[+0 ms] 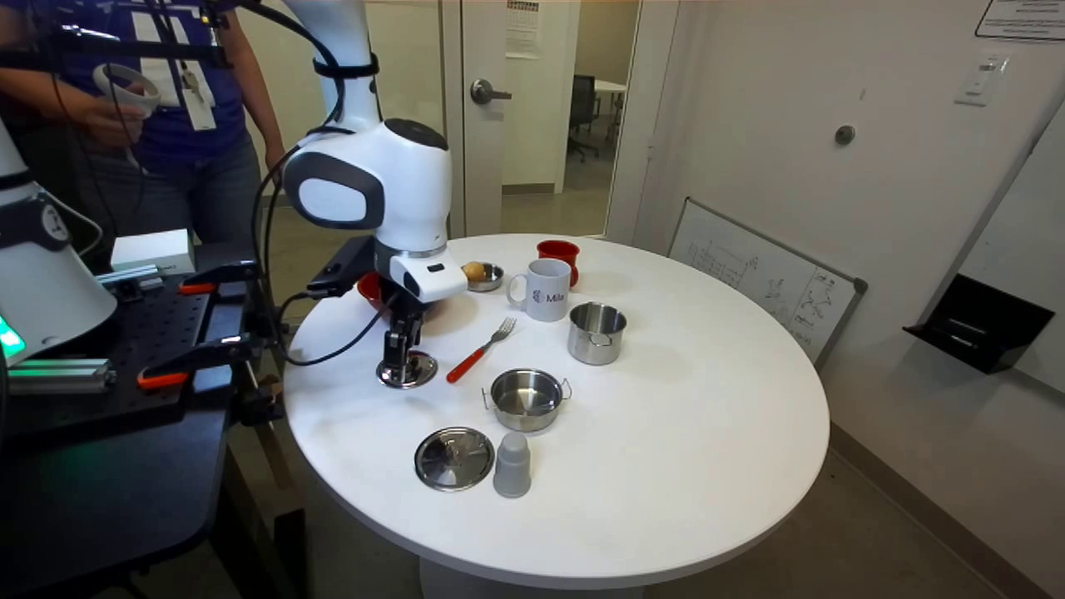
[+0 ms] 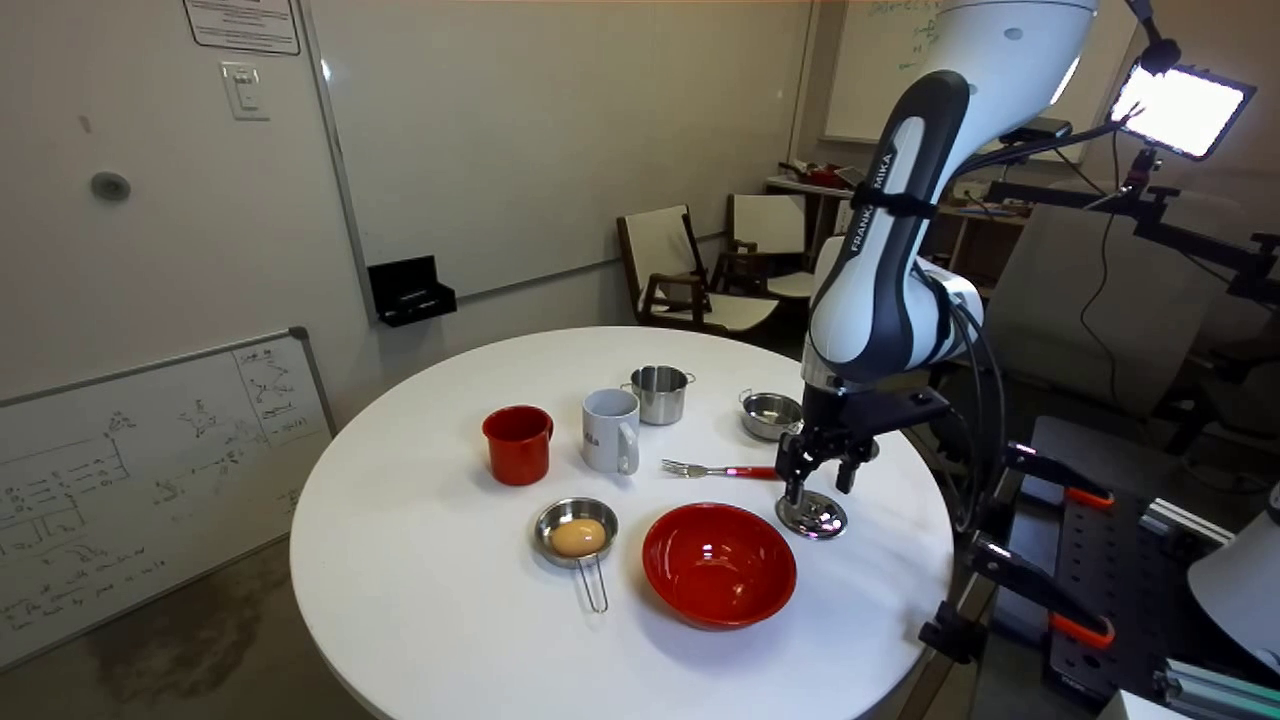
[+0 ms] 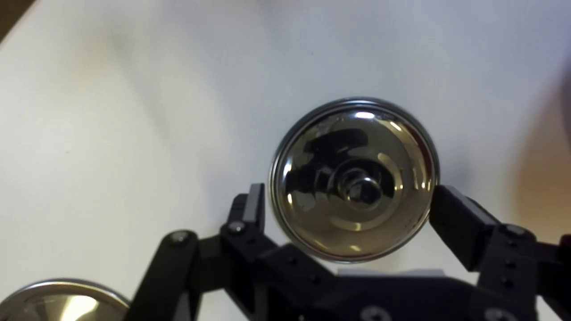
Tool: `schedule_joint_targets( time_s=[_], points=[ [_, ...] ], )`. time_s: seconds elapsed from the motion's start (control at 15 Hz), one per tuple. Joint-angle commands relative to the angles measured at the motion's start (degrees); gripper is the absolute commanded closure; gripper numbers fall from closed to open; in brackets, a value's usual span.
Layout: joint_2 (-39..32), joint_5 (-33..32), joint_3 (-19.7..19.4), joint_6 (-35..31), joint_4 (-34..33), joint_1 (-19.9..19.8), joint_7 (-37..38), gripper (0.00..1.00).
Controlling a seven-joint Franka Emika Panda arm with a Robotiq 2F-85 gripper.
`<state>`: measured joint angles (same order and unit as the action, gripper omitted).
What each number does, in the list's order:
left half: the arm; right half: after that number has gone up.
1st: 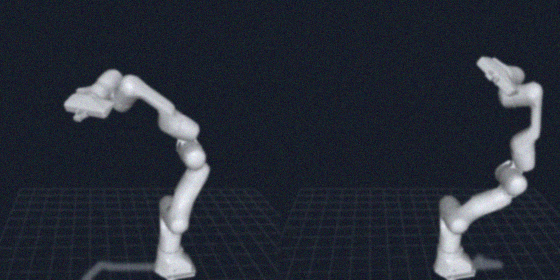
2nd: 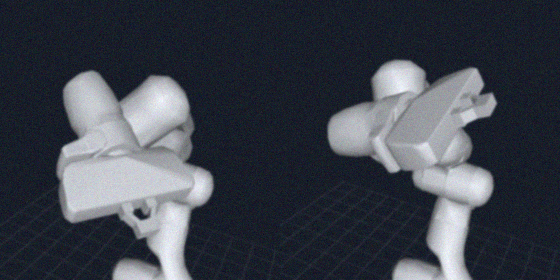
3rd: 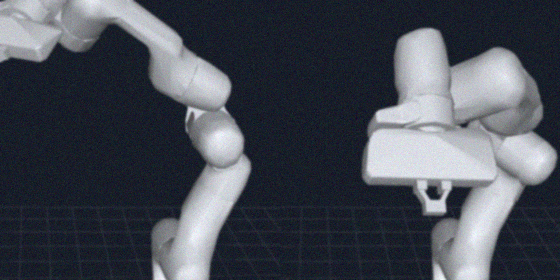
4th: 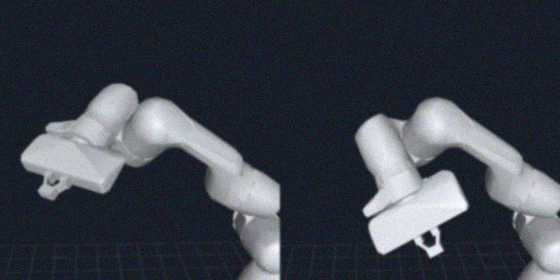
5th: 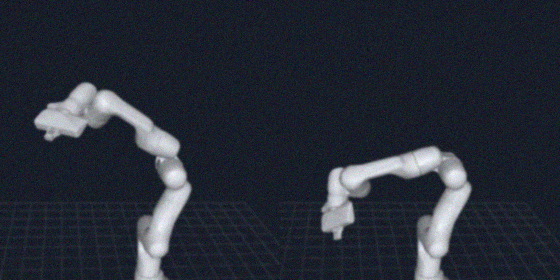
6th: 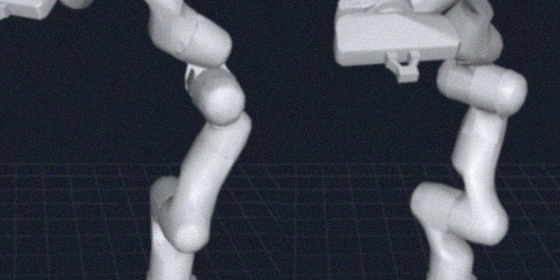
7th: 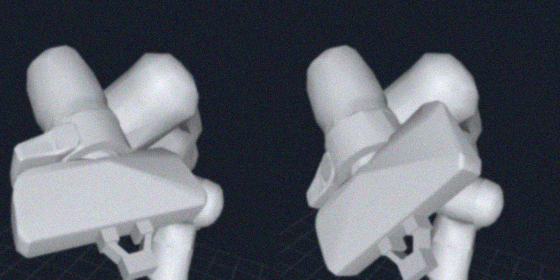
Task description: Cover the smaller pot with the lid on the left
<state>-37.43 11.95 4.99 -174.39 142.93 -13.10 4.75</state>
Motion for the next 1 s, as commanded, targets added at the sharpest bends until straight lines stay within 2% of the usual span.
schedule_joint_targets(
  time_s=[0.0,0.13,0.2,0.6,0.73,0.93],
  points=[
    [-0.13,0.23,-0.14,0.56,-0.77,1.6,1.17,0.15],
    [-0.11,0.39,-0.03,0.49,-0.78,1.94,1.43,0.3],
    [-0.13,0.5,-0.11,0.44,-0.83,2.23,1.74,0.44],
    [-0.17,0.8,-0.42,0.08,-1.06,3.19,2.99,0.91],
    [-0.14,0.91,-0.29,0.08,-1.11,3.15,3.36,0.94],
    [-0.18,1.03,-0.28,-0.01,-1.15,3.24,3.89,0.9]
  ],
)
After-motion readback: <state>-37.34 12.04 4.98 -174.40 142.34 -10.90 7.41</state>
